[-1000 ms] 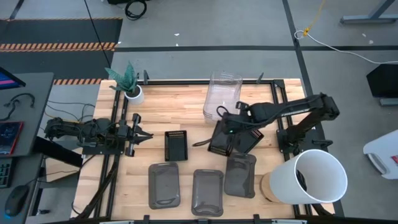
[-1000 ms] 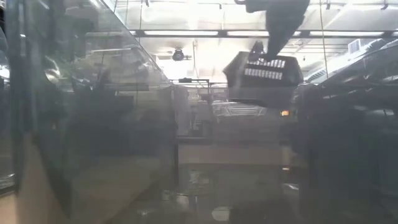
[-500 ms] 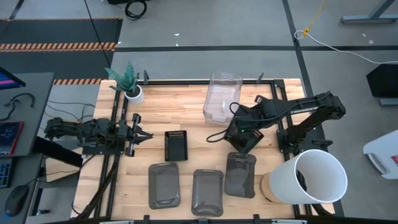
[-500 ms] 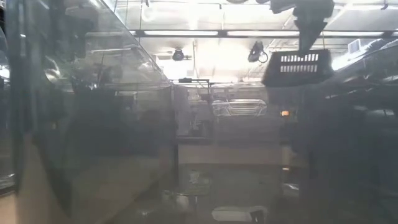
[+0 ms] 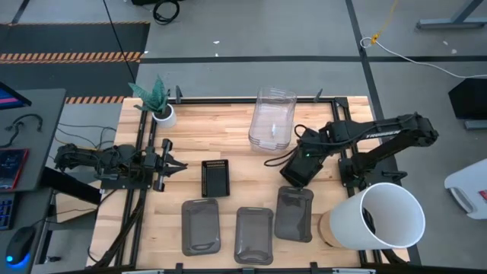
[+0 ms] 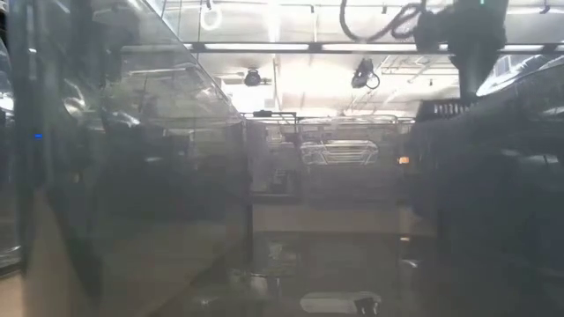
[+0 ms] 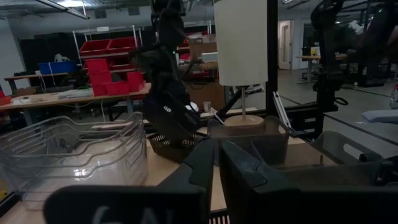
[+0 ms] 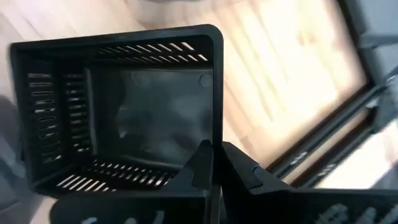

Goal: Stack baskets by color
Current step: Stack the middle black bin on top of the right black bin

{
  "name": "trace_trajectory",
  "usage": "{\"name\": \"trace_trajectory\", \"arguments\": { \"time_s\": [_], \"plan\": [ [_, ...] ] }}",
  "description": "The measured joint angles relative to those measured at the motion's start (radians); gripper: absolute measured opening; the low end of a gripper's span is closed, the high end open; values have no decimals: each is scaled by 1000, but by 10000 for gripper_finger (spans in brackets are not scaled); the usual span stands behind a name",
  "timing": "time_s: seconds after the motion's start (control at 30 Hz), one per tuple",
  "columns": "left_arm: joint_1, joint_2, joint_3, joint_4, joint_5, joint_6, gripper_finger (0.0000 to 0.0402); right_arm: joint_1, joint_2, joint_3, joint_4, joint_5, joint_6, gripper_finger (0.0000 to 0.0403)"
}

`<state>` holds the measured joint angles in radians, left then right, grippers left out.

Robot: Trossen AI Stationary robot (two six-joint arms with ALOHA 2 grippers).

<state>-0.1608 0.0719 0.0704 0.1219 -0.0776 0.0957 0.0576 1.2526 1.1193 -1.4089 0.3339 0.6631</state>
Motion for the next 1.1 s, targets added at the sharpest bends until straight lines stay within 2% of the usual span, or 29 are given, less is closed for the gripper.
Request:
{"name": "trace_trajectory", "arguments": {
  "time_s": [0.2,0.37,0.53,0.83,1.1],
  "plan": [
    [0,0,0,0,0,0,26,-53,-13,-102,55,-79,49,15],
    [0,0,0,0,0,0,32,-95,-13,-173,144,-165,13,21],
    [0,0,0,0,0,0,36,-139,-11,-216,153,-216,11,30],
    [0,0,0,0,0,0,28,-189,-11,-267,200,-224,-9,42],
    [0,0,0,0,0,0,36,-227,-11,-281,215,-224,-55,86]
  ]
}}
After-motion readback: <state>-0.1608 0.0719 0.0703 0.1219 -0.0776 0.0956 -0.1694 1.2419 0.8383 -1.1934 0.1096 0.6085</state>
